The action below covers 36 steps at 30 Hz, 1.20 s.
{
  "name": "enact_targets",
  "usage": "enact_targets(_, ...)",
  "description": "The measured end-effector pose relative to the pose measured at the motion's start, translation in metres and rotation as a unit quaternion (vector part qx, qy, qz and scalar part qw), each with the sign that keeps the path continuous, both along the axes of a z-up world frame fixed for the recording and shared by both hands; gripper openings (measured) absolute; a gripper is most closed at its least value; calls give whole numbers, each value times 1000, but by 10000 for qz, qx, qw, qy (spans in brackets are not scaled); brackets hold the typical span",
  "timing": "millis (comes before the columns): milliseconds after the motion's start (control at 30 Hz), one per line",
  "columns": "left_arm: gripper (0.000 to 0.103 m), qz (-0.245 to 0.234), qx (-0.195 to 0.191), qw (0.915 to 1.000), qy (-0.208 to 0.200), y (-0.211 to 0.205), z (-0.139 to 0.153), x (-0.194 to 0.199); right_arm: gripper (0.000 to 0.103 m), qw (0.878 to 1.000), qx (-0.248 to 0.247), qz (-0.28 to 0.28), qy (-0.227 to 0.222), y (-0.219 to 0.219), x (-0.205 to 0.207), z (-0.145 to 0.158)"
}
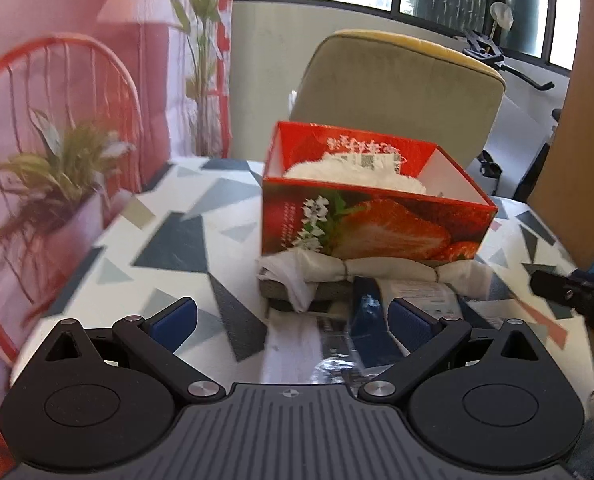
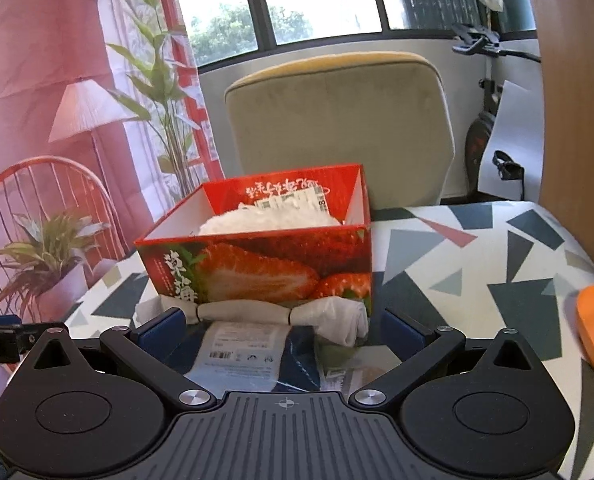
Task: Organize soft objects
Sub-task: 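Close the left tool on the blue-and-white plastic packet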
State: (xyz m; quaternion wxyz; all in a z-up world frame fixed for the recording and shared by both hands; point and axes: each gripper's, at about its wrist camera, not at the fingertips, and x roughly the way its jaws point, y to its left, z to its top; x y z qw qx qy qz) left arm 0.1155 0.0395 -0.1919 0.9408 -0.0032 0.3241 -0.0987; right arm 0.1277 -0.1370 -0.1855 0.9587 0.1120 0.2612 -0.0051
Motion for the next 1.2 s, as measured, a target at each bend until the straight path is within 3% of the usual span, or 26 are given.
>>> enact_targets(100,97,-109,-45,9998,174,-6,-7,15,100,9998,-155,90,9,-2,12,-5)
enact_targets(333,69,-519,-32,9983,279,-33,-18,49,84,9997,11,154,194,-12,50,-20)
enact_targets(467,58,-1004,-352,9916,741,-47,-38,69,74,9981,-11,405,462,-4,62,-39)
enact_targets(700,56,-969,-500,9862,1243,-46,-76,64,68,9938,117,590,933,1,61,-72)
enact_targets(1000,55,-1160,-182,9889,912,-53,-78,52,67,9920,-64,787,981,10,58,-85)
enact_targets(1200,55,-1168,-215,9887,917,-53,-80,54,67,9919,-56,809,983,8,58,-87)
